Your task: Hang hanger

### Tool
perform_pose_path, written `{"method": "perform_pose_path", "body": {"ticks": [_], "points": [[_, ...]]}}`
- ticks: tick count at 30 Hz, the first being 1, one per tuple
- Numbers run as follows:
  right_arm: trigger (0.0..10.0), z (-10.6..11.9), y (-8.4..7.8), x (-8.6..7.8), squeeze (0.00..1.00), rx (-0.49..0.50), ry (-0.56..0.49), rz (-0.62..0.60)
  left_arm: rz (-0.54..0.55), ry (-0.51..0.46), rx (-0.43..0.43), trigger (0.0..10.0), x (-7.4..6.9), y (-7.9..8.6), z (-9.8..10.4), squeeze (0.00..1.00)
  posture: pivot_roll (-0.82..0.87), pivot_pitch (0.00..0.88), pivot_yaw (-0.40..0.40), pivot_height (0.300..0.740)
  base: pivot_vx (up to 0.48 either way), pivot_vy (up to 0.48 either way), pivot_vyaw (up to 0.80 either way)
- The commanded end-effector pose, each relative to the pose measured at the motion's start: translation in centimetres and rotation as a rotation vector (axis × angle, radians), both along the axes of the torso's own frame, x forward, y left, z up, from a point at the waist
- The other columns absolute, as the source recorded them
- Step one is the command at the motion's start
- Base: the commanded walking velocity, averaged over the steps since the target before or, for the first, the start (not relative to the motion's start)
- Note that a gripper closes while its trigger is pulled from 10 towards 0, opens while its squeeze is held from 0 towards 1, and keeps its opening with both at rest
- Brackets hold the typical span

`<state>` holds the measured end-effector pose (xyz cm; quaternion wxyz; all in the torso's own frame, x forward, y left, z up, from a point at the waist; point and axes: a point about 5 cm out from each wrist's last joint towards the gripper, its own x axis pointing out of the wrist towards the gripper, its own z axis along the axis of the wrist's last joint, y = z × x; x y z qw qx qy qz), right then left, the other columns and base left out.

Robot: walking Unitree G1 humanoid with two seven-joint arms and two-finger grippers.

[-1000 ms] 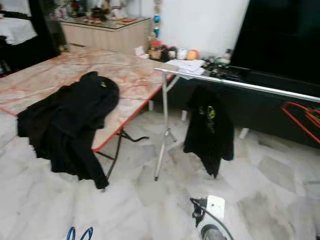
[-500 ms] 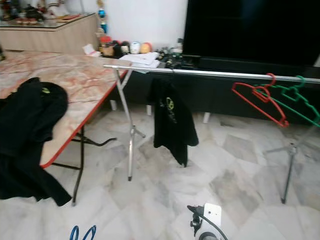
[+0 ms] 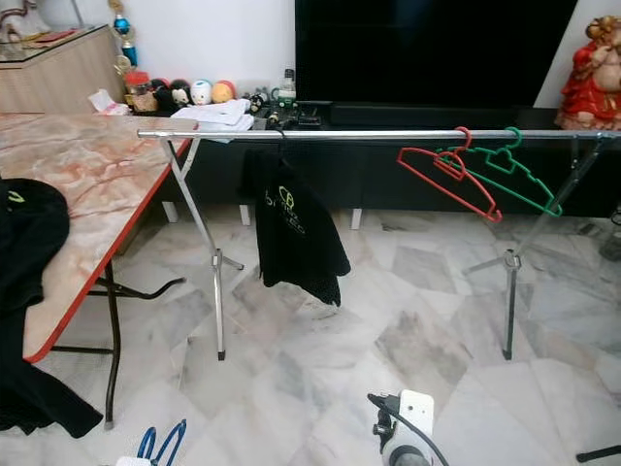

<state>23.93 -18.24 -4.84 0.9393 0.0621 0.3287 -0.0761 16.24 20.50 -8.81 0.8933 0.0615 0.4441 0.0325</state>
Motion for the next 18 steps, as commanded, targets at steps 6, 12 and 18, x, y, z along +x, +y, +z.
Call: {"method": "perform_pose_path", "body": {"ticks": [6, 12, 18], "points": [[10.0, -0.1, 0.3, 0.0, 0.0, 0.012, -0.002, -0.004, -0.015, 0.003, 0.021, 10.0, -0.2, 0.2, 0.0, 0.0, 0.09, 0.009, 0.04, 0.74, 0.0, 0.0, -0.78], [10.0, 0.2, 0.5, 0.3, 0.0, 0.016, -0.017, 0.002, -0.013, -0.005, 0.026, 10.0, -0.2, 0.2, 0.0, 0.0, 0.09, 0.015, 0.039, 0.74, 0.0, 0.0, -0.78], [10.0, 1.3, 0.7, 1.8, 0.0, -0.042, -0.079, 0.084, -0.043, -0.047, 0.046, 10.0, 0.3, 0.3, 0.3, 0.0, 0.09, 0.024, 0.047, 0.74, 0.0, 0.0, -0.26]]}}
